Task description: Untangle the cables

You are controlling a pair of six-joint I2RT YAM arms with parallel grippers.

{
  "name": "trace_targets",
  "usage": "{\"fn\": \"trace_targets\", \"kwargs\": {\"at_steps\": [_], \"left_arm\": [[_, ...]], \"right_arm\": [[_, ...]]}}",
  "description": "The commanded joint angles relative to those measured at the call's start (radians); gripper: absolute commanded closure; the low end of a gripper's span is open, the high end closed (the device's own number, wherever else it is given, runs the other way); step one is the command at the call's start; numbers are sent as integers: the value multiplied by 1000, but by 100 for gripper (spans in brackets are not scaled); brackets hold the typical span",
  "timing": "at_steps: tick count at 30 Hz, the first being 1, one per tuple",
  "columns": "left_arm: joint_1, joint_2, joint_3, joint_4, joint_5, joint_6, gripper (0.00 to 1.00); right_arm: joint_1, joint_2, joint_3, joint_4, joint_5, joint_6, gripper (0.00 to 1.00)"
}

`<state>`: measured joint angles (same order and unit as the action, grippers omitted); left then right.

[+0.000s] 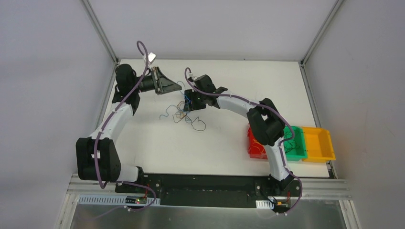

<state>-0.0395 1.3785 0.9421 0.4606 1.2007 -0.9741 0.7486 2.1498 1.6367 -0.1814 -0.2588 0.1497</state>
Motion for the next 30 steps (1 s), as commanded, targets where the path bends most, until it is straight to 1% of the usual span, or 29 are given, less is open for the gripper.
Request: {"fn": "trace_targets", "kwargs": {"at_steps": [1, 7, 11, 13, 14, 16, 17, 20, 21, 24, 26, 27, 30], "left_arm": [[-1, -73, 199, 135, 7, -156, 100], [2, -63, 550, 77, -31, -152, 100], [5, -33, 741, 65, -67, -158, 100], [4, -15, 831, 52, -90, -159, 100], [5, -3, 869, 49, -101, -166, 100], [5, 17, 924, 48, -122, -187, 100], [5, 23, 940, 52, -128, -194, 100], [9, 35, 1016, 38, -130, -169, 100], [9, 39, 1047, 22, -135, -155, 100], [9, 52, 1134, -39, -159, -109, 100], [9, 52, 1125, -64, -170, -97, 100], [10, 47, 1099, -76, -166, -93, 100], [9, 8, 950, -92, -162, -77, 100]], "right_arm": [[-2, -16, -35, 36, 55, -11, 47], [-33, -22, -79, 33, 61, -63, 48], [-50, -22, -84, 14, 67, -94, 49], [-56, -21, -87, 13, 69, -102, 50], [-59, -20, -87, 12, 67, -104, 54], [-60, -22, -86, 7, 61, -115, 64], [-60, -25, -88, 5, 57, -124, 71], [-62, -36, -96, -4, 50, -155, 98], [-64, -32, -91, -19, 51, -172, 100], [-72, 0, -45, -93, 46, -197, 100], [-84, 10, -19, -135, 10, -215, 100], [-91, 5, -8, -157, -27, -230, 94], [-122, -65, 1, -190, -227, -279, 62]]}}
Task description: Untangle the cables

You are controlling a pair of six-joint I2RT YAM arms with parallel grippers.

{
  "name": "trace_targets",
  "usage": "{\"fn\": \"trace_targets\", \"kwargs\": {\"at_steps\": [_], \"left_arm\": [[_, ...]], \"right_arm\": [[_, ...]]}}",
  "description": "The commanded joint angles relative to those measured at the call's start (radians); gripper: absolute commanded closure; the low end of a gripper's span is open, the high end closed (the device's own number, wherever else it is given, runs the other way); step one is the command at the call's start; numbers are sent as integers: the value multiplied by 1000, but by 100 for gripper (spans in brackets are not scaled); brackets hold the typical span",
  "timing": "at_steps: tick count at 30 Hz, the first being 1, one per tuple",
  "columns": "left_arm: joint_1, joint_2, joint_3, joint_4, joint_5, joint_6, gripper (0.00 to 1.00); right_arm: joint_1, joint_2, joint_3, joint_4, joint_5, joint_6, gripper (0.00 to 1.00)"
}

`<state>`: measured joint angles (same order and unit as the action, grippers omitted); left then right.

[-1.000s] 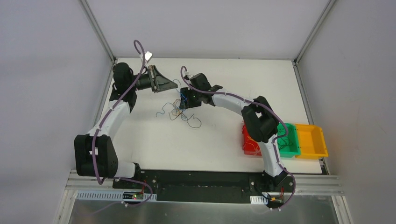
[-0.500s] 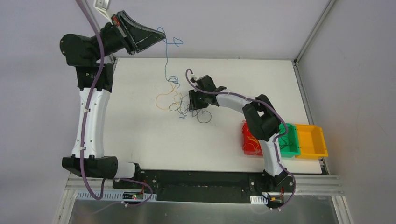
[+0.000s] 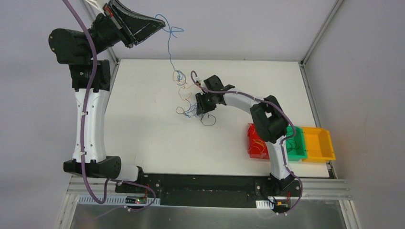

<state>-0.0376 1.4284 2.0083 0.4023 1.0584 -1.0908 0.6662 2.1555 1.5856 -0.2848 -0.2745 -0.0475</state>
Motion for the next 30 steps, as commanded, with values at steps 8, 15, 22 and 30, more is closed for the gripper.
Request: {"fn": "trace_targets", "kwargs": {"at_steps": [8, 15, 22, 30], "left_arm": [[7, -84, -358, 64, -21, -40, 100], [8, -45, -311, 20, -44, -45, 100], [8, -29, -305, 32, -72, -73, 100], [10, -20, -281, 40, -81, -85, 100]], "right_arm": [[-63, -316, 95, -137, -419, -223, 14], [-57, -322, 182, -138, -548, -193, 4], [-21, -264, 236, 27, -415, -88, 2], [8, -161, 289, 124, -357, -26, 62]]}}
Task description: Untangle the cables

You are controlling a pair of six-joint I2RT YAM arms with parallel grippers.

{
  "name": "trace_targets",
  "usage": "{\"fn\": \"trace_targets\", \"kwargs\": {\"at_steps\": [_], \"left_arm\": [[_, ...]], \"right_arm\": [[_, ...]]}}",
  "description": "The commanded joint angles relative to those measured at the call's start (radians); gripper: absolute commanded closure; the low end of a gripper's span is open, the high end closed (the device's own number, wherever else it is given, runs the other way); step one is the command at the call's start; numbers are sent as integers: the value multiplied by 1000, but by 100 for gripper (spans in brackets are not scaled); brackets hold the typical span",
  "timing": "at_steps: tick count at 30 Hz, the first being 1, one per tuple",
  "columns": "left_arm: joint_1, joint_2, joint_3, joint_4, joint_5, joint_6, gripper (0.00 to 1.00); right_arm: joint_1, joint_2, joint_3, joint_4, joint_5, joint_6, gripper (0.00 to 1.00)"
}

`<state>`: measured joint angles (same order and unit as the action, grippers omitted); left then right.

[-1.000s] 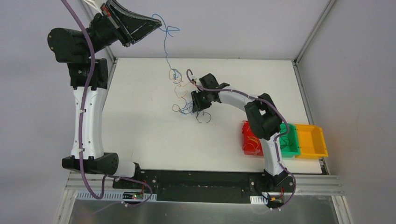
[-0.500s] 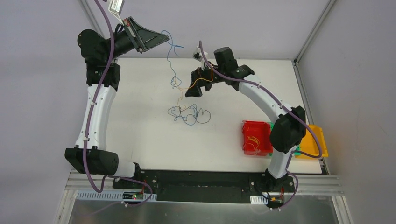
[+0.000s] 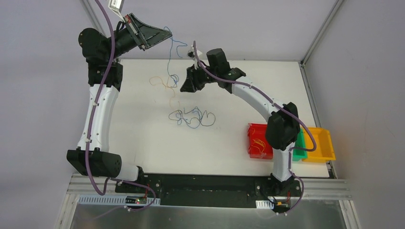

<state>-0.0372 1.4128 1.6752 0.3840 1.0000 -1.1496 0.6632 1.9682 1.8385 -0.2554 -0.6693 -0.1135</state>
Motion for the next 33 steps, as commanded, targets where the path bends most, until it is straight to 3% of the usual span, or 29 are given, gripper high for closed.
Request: {"fn": "trace_targets", "kwargs": {"at_steps": [1, 3, 4, 6, 7, 9, 11, 13, 19, 25, 28, 30, 33], "left_arm": [[12, -5, 53, 59, -24, -28, 100], [17, -5, 59, 60, -27, -30, 100], [20, -6, 60, 63, -26, -31, 100], [25, -5, 62, 64, -26, -32, 100], [26, -3, 61, 63, -25, -32, 100], [31, -5, 55, 63, -22, -32, 100], [31, -9, 44, 64, -21, -30, 100], [31, -11, 30, 76, -23, -37, 100], [31, 16, -6, 167, -51, -120, 100], [31, 12, 8, 140, -41, -89, 100], [31, 6, 6, 109, -38, -66, 100], [31, 6, 5, 99, -37, -59, 100], [31, 5, -1, 104, -40, -57, 100]], "right_arm": [[12, 32, 20, 111, 38, 50, 70], [11, 39, -22, 147, 17, 68, 85], [11, 39, -48, 165, 7, 78, 99], [11, 34, -88, 200, -9, 99, 100], [8, 27, -103, 202, -15, 102, 96], [-7, -1, -139, 207, -43, 103, 63], [-32, -38, -163, 197, -51, 107, 37], [-61, -69, -165, 175, -67, 109, 26], [-68, -87, -115, 206, -106, 171, 20], [-49, -44, -26, 200, -148, 202, 19], [-55, -61, 6, -3, -150, 64, 19], [-80, -136, -88, 8, -127, -34, 15], [-114, -279, -322, 214, -64, -48, 3]]}}
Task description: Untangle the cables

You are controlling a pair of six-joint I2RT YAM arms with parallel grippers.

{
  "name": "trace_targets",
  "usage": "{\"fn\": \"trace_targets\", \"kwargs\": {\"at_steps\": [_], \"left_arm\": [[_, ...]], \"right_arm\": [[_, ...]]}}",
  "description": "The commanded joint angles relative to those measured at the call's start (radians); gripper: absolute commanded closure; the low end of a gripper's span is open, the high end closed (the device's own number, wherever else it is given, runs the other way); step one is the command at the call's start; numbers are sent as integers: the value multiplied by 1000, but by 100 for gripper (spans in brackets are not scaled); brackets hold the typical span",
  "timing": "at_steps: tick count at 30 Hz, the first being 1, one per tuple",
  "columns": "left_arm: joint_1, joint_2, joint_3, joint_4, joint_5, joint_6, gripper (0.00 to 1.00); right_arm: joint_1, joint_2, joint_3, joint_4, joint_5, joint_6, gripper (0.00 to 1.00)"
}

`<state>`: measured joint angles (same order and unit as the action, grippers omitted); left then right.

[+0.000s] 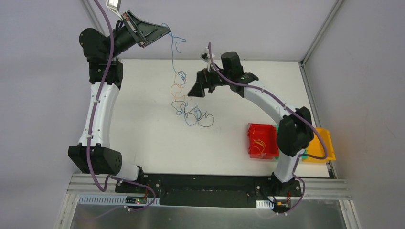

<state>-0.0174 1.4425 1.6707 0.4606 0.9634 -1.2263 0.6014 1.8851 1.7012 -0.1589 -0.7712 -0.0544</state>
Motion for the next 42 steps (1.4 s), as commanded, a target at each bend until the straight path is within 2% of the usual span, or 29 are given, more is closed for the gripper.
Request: {"fn": "trace_targets", "kwargs": {"at_steps": [1, 5, 9, 16, 20, 22, 23, 24, 26, 27, 31, 37, 39, 42], "left_arm": [[11, -25, 1, 36, -6, 19, 100], [11, -18, -3, 69, -9, 1, 100], [11, -23, 6, 95, -1, -16, 100], [11, -15, 48, 158, 7, -61, 100], [11, -10, 51, 172, 0, -73, 100], [11, -9, 57, 173, -4, -78, 100], [11, -8, 61, 172, -4, -79, 100], [11, -9, 68, 171, -3, -78, 100], [11, -10, 86, 169, -2, -72, 100], [11, -11, 100, 164, -4, -61, 100], [83, -12, 241, 76, -57, 46, 100], [124, 72, 523, 29, -113, 44, 100], [124, 80, 554, 20, -129, 46, 100], [115, 68, 501, 27, -110, 37, 100]], "right_arm": [[-51, -227, -229, 183, 72, -107, 1], [-12, -283, -349, 389, 165, -123, 1], [44, -244, -400, 585, 249, -169, 1], [102, -63, -352, 878, 270, -179, 1], [139, 38, -255, 934, 295, -180, 3], [151, 86, -216, 963, 347, -180, 13], [150, 109, -204, 982, 372, -178, 21], [151, 128, -199, 1008, 393, -179, 38], [151, 155, -216, 1061, 419, -213, 82], [151, 162, -237, 1083, 425, -239, 99], [137, 158, -354, 1082, 410, -319, 100], [111, 150, -549, 1035, 372, -482, 100], [101, 152, -572, 1022, 374, -513, 100], [87, 131, -540, 929, 380, -506, 100]]}}
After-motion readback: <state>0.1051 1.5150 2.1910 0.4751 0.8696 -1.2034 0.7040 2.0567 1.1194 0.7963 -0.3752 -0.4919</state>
